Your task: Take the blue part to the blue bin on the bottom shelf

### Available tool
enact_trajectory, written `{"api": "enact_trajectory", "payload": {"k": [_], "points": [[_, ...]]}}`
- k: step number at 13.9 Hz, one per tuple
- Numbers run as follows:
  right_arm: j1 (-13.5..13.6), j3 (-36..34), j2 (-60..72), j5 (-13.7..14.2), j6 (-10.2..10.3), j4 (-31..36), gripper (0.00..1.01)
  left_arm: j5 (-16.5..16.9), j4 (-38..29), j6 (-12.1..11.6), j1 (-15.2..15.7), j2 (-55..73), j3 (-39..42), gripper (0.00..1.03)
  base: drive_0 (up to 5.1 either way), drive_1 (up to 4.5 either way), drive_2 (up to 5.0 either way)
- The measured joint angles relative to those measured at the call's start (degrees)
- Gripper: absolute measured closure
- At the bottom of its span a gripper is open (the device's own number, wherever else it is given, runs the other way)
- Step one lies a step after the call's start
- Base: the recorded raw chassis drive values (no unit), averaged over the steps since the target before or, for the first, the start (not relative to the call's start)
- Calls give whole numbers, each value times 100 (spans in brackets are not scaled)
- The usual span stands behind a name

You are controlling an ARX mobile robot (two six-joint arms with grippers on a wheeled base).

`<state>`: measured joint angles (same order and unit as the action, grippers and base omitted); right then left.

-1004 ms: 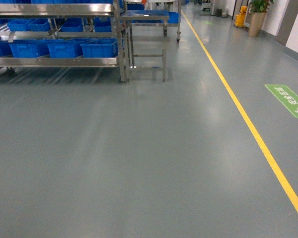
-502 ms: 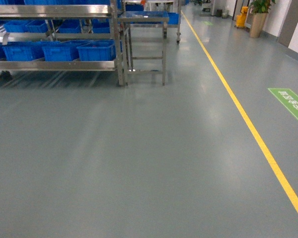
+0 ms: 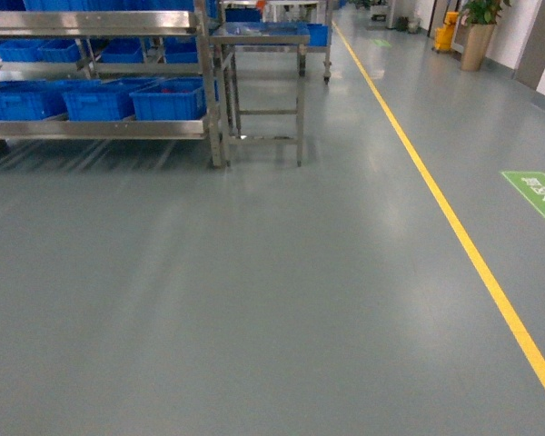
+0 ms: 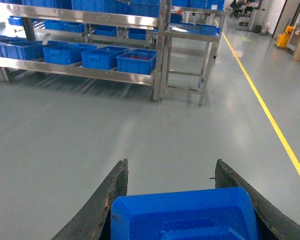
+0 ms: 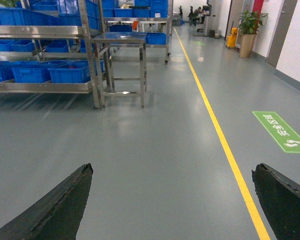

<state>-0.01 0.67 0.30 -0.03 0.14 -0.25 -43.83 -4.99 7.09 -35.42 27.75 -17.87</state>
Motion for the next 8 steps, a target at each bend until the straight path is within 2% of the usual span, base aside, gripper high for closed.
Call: {"api": "enact_trajectory", "payload": {"k": [8], "points": [[0, 0, 0, 2, 0, 4, 3, -7, 26, 2, 0, 0, 0, 59, 5, 418, -408]]}}
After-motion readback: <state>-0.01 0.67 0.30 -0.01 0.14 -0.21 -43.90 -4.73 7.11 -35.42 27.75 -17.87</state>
